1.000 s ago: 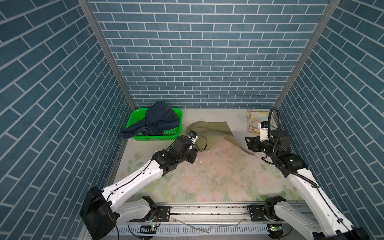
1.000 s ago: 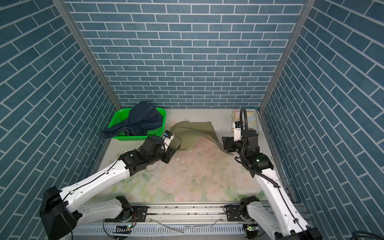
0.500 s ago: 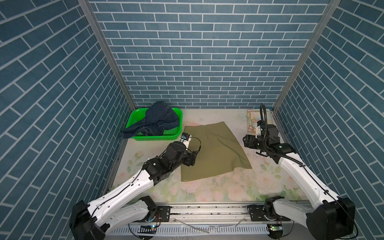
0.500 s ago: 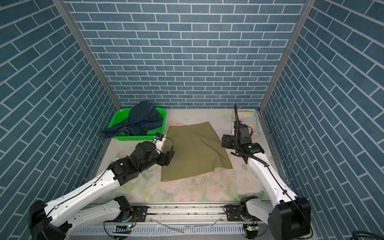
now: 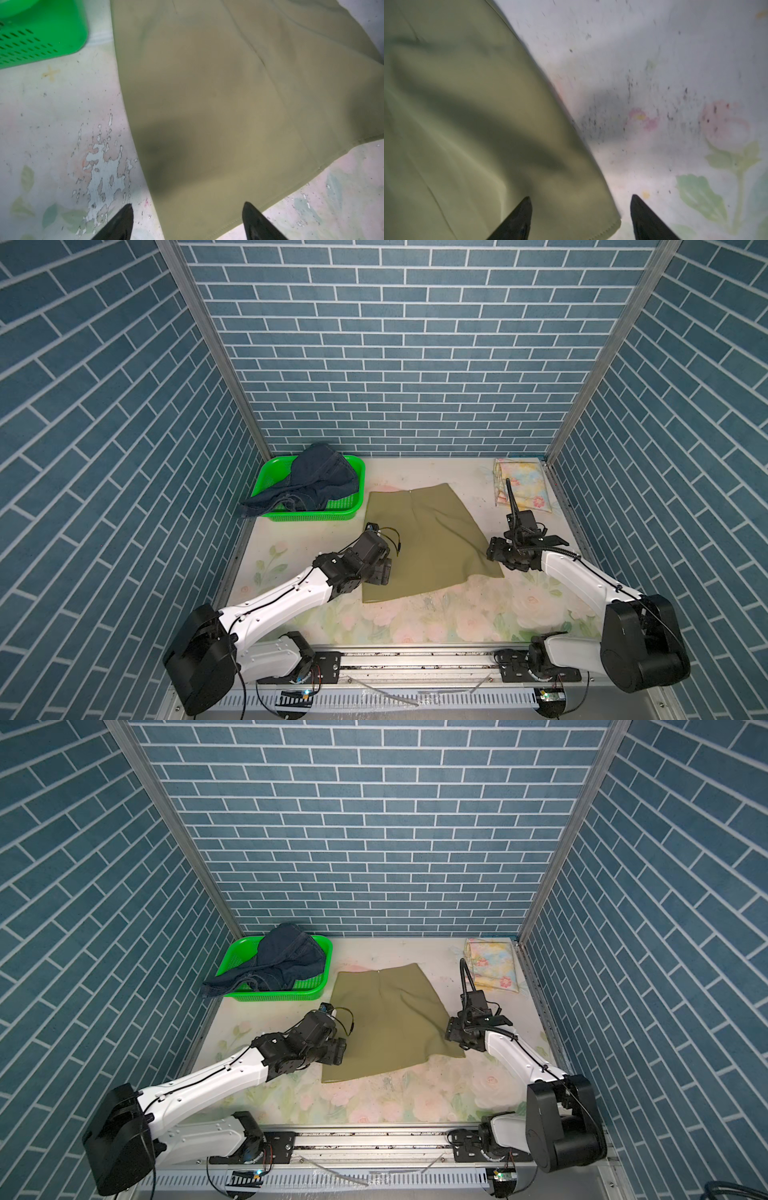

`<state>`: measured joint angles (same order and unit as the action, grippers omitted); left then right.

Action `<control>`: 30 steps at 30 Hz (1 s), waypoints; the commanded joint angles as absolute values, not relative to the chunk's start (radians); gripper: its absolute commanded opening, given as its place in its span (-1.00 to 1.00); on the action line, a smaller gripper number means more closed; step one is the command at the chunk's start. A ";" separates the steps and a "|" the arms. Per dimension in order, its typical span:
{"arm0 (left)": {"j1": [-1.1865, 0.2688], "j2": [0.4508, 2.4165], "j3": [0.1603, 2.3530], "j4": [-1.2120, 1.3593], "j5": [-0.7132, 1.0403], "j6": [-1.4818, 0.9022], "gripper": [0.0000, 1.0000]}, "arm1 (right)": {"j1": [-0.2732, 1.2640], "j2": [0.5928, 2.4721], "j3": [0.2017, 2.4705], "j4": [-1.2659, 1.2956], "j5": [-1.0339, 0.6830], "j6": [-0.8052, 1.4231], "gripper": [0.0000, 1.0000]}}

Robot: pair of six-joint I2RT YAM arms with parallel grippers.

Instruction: Fold and stack the skirts

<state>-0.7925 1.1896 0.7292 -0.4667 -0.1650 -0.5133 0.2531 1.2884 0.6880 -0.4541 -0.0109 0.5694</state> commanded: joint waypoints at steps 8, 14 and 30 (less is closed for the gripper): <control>-0.786 1.204 0.744 -0.498 -0.191 -0.532 0.67 | 0.244 1.322 0.565 -0.331 -0.037 0.735 0.34; -0.761 1.193 0.758 -0.497 -0.181 -0.528 0.67 | 0.244 1.355 0.529 -0.266 -0.056 0.770 -0.36; -0.731 1.240 0.728 -0.488 -0.148 -0.565 0.67 | 0.228 1.207 0.712 -0.487 0.198 0.599 -1.00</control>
<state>-0.7418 1.2228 0.7361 -0.4763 -0.1566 -0.5495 0.2325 1.2385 0.6624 -0.4118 0.1135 0.6659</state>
